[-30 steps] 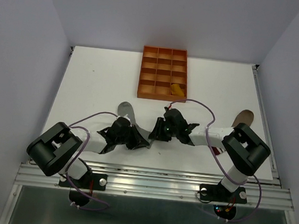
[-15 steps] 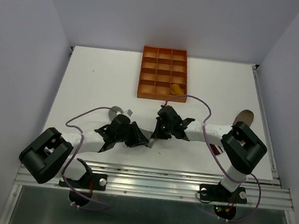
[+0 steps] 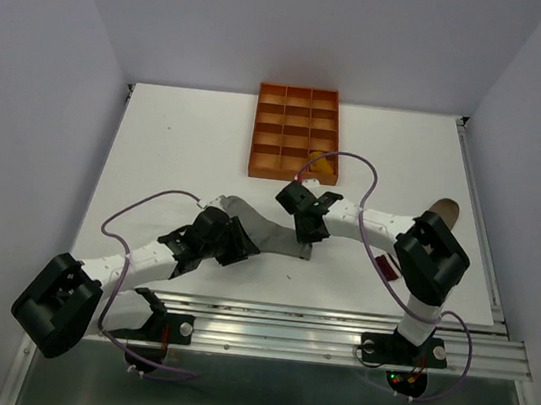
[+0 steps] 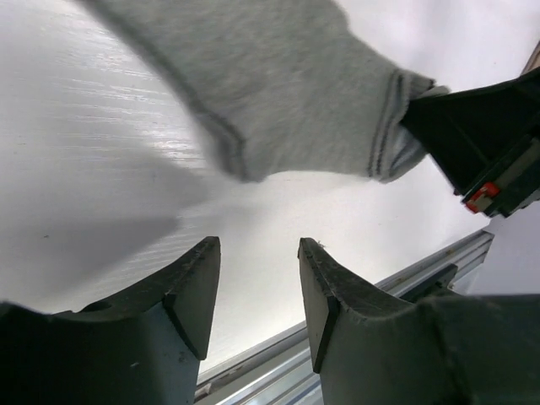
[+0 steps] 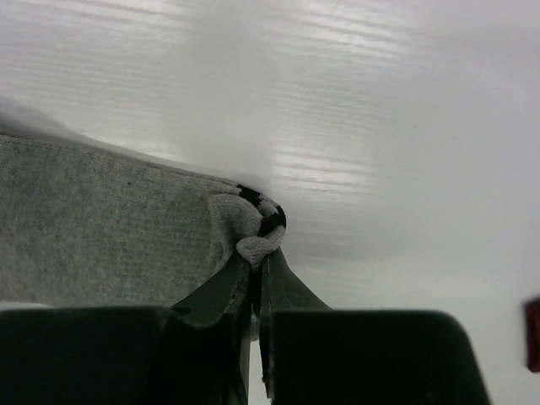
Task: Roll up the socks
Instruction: Roll the sock at the center of the board.
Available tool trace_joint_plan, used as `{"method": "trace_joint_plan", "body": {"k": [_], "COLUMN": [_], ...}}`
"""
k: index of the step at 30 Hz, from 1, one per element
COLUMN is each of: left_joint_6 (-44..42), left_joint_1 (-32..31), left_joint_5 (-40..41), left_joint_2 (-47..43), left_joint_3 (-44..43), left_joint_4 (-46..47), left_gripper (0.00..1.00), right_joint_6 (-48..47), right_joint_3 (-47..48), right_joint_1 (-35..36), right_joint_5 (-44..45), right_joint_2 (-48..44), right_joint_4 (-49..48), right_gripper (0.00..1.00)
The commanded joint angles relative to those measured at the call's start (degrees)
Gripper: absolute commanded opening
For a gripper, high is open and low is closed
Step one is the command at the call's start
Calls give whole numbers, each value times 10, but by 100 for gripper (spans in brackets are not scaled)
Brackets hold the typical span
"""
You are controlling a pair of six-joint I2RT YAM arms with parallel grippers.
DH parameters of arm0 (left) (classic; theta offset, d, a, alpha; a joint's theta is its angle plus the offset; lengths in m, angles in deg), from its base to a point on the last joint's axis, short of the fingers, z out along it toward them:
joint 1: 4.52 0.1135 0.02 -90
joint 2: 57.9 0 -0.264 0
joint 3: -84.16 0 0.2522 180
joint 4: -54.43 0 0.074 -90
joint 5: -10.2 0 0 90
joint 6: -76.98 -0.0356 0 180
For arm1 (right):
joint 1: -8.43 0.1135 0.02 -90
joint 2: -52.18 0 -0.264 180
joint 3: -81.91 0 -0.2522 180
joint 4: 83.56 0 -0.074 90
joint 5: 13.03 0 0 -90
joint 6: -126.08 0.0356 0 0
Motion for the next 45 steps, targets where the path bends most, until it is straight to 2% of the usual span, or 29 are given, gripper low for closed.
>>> {"method": "trace_joint_plan", "body": {"k": [1, 4, 12, 14, 16, 19, 22, 24, 25, 27, 28, 32, 36, 39, 42, 45], "left_joint_6": [-17, -12, -4, -7, -17, -38, -56, -79, -91, -108, -114, -165, -246, -287, -298, -297], "left_joint_1": [1, 1, 1, 0, -6, -44, -130, -174, -222, -284, -347, -452, -474, -482, -482, -475], "left_joint_5": [9, 9, 18, 15, 15, 22, 71, 140, 164, 267, 331, 443, 485, 509, 549, 552], "left_joint_2": [5, 1, -38, -53, -60, -78, -92, -90, -82, -71, -55, 6, 145, 205, 268, 298], "left_joint_3": [-17, -8, 13, 13, 11, 6, -3, -18, -35, -52, -64, -105, -201, -239, -276, -277], "left_joint_4": [-5, -4, -6, -2, 5, 42, 66, 63, 53, 39, 28, 28, 19, 15, 15, 45], "left_gripper": [51, 51, 50, 50, 50, 48, 48, 48, 47, 47, 47, 48, 48, 48, 51, 52], "right_joint_6": [4, 35, 91, 52, 28, 5, 1, 1, -2, -2, -3, -8, -14, -17, -19, -20], "right_joint_3": [51, 99, 181, 192, 186, 180, 177, 176, 174, 168, 162, 141, 133, 123, 118, 114], "right_joint_1": [-2, -2, 11, 17, 17, 17, 17, 17, 17, 11, 4, -7, -12, -12, -18, -18], "right_joint_5": [136, 200, 264, 242, 164, 73, 31, 16, -6, -22, -43, -85, -126, -139, -151, -172], "right_joint_2": [29, 58, 168, 175, 168, 158, 166, 174, 178, 179, 177, 162, 156, 153, 155, 155], "right_joint_4": [145, 224, 333, 309, 239, 178, 163, 164, 160, 153, 144, 119, 107, 102, 100, 92], "right_gripper": [1, 1, 1, 1, 1, 1, 1, 1, 1, 1, 1, 1, 1, 1, 2, 2]}}
